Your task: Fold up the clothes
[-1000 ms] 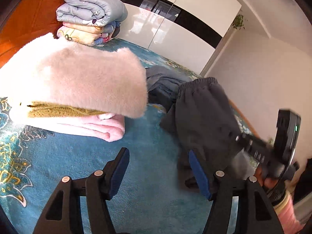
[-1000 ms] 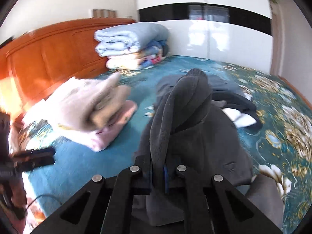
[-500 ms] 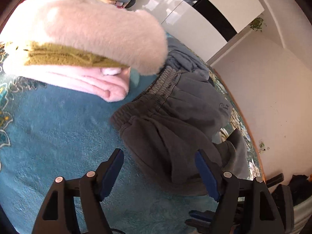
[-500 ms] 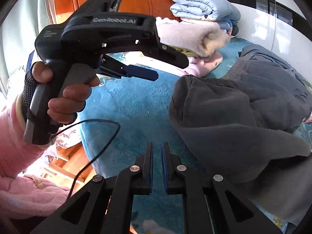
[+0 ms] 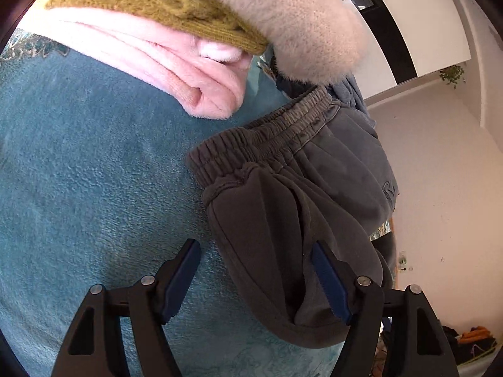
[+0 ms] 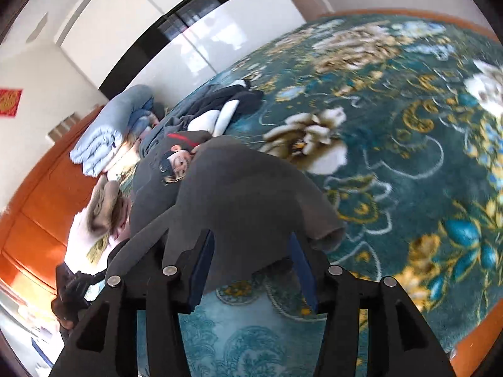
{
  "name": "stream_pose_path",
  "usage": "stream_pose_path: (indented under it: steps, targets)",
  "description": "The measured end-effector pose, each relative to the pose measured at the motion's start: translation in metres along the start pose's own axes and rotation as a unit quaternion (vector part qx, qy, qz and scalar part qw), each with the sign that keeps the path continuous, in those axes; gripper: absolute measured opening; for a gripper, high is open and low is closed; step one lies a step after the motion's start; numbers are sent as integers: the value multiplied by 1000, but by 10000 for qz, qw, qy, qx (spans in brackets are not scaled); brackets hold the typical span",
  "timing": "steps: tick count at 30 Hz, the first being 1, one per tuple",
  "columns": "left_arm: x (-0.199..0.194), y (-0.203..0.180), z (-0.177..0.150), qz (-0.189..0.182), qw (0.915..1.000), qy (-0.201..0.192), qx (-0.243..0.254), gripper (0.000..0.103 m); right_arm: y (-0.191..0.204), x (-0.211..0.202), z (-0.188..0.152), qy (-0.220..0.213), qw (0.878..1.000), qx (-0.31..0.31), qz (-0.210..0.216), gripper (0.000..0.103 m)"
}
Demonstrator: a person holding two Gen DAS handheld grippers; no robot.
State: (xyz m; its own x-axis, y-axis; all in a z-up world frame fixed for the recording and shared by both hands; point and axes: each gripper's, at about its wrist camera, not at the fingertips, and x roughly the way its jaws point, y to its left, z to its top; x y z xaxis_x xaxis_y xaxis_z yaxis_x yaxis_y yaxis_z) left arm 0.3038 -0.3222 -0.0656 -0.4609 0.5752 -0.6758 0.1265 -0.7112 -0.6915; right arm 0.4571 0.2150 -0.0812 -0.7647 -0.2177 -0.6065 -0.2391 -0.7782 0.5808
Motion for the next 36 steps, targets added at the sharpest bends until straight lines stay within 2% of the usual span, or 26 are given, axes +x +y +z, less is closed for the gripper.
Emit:
stream_pose_path:
  steps: [1, 4, 6, 8, 12, 13, 14, 15, 17, 19, 21, 24, 26, 27, 29, 32, 35, 36]
  targets:
    - [3, 1, -1, -12, 10000, 15, -31, 60, -13, -1, 0, 61, 9997, 218, 63, 52]
    - [14, 6, -5, -50, 9999, 60, -124, 44, -22, 21, -7, 527, 9961, 702, 79, 52]
    - [21, 9, -8, -74, 9998, 90, -185, 41, -17, 28, -22, 605, 9927, 910, 504, 52]
    - [28, 12, -11, -99, 9996, 120, -247, 36, -20, 34, -20, 619, 9892, 1081, 774, 57]
    - [35, 8, -14, -106, 9998, 6, -167, 25, -29, 35, -7, 329, 9873, 1393, 692, 56]
    - [35, 4, -14, -113, 9999, -69, -99, 20, -30, 36, 0, 257, 9870, 1427, 688, 44]
    - [35, 1, -14, -121, 9998, -145, -31, 19, -30, 37, 9, 229, 9880, 1397, 614, 20]
    - [34, -2, -14, -129, 9997, -221, 37, 17, -28, 39, 23, 226, 9894, 1328, 544, 14]
    - [33, -9, -15, -144, 9991, -372, 174, 14, -17, 42, 57, 144, 9929, 1099, 430, 10]
    - [32, -15, -15, -159, 9980, -523, 311, 12, 12, 29, 98, -254, 9979, 453, 397, 9]
    - [32, -22, -15, -174, 9966, -674, 447, 12, 44, 6, 133, -772, 9954, -257, 505, 9]
    - [30, -32, -16, -196, 9936, -900, 651, 12, 83, -52, 156, -1797, 9706, -1244, 1010, 8]
    - [33, -33, -20, -131, 9929, -933, 720, 12, 79, -78, 150, -2134, 9611, -1480, 940, 8]
    - [35, -27, -28, -12, 9947, -803, 649, 12, 65, -82, 144, -2138, 9624, -1442, 857, 8]
    - [45, -9, -40, 85, 9976, -568, 388, 12, 13, -66, 128, -1697, 9803, -948, 362, 9]
    - [65, 22, -56, 183, 9996, -224, -37, 12, -65, -33, 103, -873, 9951, -59, -469, 9]
    - [75, 31, -65, 300, 9993, -223, 27, 12, -115, -29, 80, -495, 9965, 547, -405, 11]
    - [78, 31, -67, 313, 9992, -246, 85, 12, -117, -32, 78, -458, 9965, 572, -398, 12]
